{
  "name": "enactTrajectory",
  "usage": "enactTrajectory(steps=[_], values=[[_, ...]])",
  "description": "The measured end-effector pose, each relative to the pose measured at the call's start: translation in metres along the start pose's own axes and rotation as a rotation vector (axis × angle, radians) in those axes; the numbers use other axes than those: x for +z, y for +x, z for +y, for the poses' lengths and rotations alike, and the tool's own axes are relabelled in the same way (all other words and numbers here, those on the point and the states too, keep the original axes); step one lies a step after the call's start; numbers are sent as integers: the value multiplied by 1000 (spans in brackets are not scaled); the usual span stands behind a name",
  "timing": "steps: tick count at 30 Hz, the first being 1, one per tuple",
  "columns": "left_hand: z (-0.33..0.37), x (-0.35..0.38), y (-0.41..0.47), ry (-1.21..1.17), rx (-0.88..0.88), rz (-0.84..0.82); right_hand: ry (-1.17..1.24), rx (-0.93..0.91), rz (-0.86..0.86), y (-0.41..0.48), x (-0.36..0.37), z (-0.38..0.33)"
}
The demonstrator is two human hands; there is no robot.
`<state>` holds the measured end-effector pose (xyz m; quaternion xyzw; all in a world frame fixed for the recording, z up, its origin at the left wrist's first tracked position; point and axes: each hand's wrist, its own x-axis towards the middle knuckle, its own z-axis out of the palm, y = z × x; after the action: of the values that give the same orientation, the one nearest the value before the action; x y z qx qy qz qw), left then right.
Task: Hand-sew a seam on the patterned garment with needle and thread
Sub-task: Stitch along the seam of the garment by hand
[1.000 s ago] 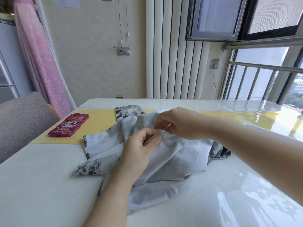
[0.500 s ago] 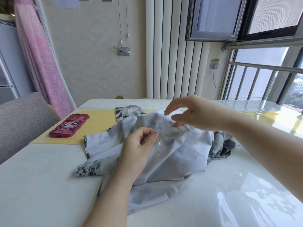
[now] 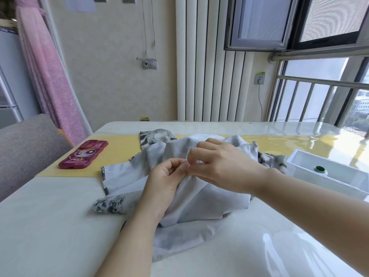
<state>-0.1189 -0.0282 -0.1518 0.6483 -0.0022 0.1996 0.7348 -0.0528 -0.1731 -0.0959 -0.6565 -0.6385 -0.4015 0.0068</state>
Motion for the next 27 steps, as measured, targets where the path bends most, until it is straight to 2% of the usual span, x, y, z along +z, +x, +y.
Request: enactTrajectory(steps=[3,5,6,8,10,11,12,13,15,16,17,20,22,25,27], values=[[-1,-1,1,-5,-7,2,42,10,11,0,3,1],[-1,-2,1,28,-6,3,274,179,8,1,0,-5],[-1,-2,1,44,-4,13,462,344,27,5,-5,-9],[-1,-3,0,75,4,53,1002,733,85,12,-21,-18],[-2,-3,1,108,23,97,1566,1021,184,15,-35,-24],[-2,-3,1,115,27,117,1776,1127,168,12,-42,-25],[-2,-3,1,115,26,132,1916,1210,60,8,-47,-22],[-2,-3,1,113,24,144,1992,1258,-146,1,-52,-18],[-3,-3,1,106,29,155,1960,1247,-555,-16,-57,-9],[-3,-3,1,102,32,156,1880,1256,-638,-24,-58,-4],[-3,-3,1,97,36,157,1791,1299,-628,-29,-58,1],[-4,-2,1,99,50,152,1513,1417,-309,-30,-52,4],[-4,-2,1,103,58,141,1269,1340,-194,-21,-46,-1],[-4,-2,0,104,83,124,815,1113,-204,-2,-32,-20],[-3,0,0,95,112,96,648,1040,-165,5,-19,-31]])
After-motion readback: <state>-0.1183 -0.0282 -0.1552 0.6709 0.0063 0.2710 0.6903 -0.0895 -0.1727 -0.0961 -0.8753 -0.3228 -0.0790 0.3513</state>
